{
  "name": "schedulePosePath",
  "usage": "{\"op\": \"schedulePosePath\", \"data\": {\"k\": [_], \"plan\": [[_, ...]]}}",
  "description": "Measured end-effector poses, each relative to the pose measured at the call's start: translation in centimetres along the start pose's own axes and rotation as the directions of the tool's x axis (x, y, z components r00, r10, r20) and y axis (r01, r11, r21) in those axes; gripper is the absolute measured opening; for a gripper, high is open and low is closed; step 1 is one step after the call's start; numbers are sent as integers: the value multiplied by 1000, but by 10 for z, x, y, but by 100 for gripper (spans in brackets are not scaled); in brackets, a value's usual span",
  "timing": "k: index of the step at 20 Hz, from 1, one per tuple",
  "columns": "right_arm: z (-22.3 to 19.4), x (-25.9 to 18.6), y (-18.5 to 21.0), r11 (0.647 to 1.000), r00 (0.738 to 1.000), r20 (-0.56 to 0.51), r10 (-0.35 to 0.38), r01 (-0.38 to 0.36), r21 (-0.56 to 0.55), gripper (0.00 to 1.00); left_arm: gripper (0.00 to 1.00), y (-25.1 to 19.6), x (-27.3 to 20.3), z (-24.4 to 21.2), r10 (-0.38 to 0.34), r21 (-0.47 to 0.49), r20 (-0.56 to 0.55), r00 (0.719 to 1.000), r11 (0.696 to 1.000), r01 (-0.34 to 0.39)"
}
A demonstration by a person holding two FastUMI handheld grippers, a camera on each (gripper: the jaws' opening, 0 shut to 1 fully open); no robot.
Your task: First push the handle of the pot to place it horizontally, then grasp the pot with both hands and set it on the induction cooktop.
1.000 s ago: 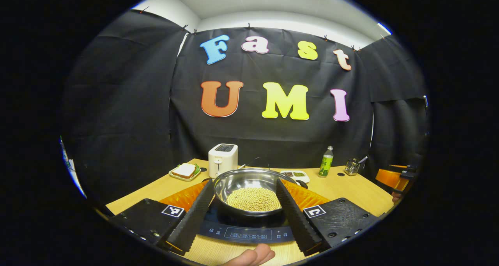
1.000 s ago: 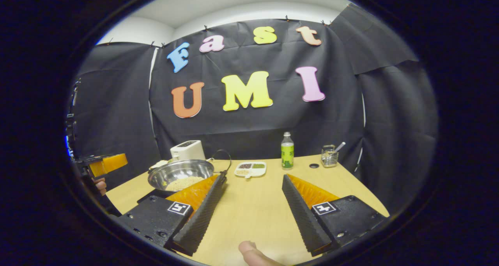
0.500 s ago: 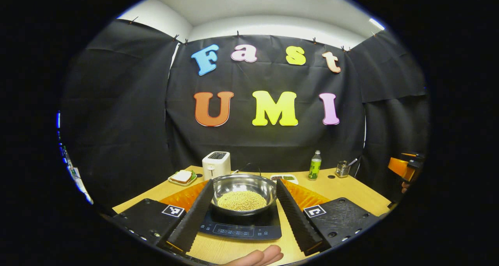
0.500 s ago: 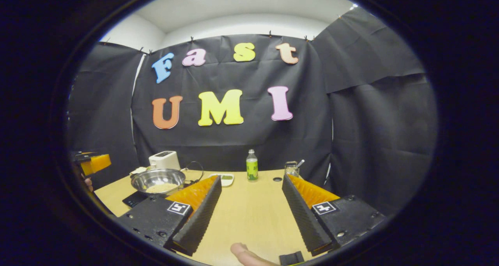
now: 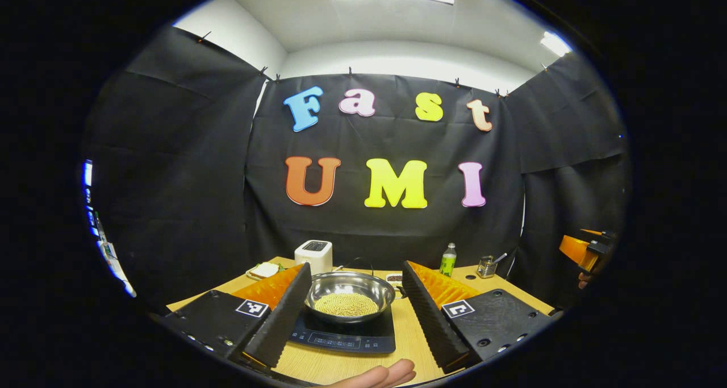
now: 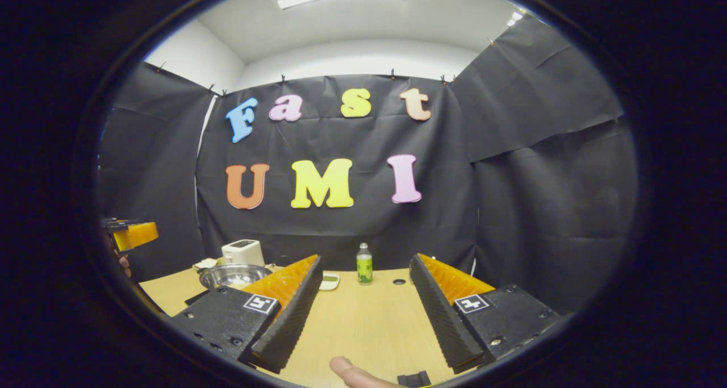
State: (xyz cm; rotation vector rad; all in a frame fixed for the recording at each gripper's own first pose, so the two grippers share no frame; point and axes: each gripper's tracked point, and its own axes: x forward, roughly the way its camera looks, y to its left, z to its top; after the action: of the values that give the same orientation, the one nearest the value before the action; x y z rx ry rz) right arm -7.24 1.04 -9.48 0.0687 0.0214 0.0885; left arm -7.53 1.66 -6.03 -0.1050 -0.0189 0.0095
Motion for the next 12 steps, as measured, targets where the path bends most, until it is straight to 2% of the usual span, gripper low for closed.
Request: {"op": "schedulePosePath", "data": {"k": [1, 2, 3, 4, 6, 7, 12], "plan": [[6, -5, 3, 1000, 1000, 12, 6, -6, 2, 99, 95, 0, -4, 2, -7, 3, 2, 1000, 1000, 7], [10, -9, 5, 1000, 1000, 25, 18, -18, -5, 96, 95, 1, -9, 4, -11, 15, 10, 1000, 1000, 11], [16, -15, 7, 1000, 999, 35, 27, -27, -16, 98, 95, 4, -13, 5, -6, 29, 18, 1000, 1000, 6], [18, -19, 4, 999, 999, 42, 24, -23, -22, 96, 95, 6, -15, 5, 2, 40, 22, 1000, 999, -3], [21, -25, -2, 1000, 999, 46, 2, -1, -25, 98, 95, 8, -21, 5, 11, 50, 27, 1000, 999, -12], [21, -28, -4, 1000, 999, 43, -7, 8, -24, 96, 95, 6, -20, 4, 10, 46, 25, 1000, 999, -11], [22, -29, -10, 1000, 999, 43, -19, 19, -16, 96, 95, -2, -15, -6, -6, 55, -7, 1000, 998, 7]]}}
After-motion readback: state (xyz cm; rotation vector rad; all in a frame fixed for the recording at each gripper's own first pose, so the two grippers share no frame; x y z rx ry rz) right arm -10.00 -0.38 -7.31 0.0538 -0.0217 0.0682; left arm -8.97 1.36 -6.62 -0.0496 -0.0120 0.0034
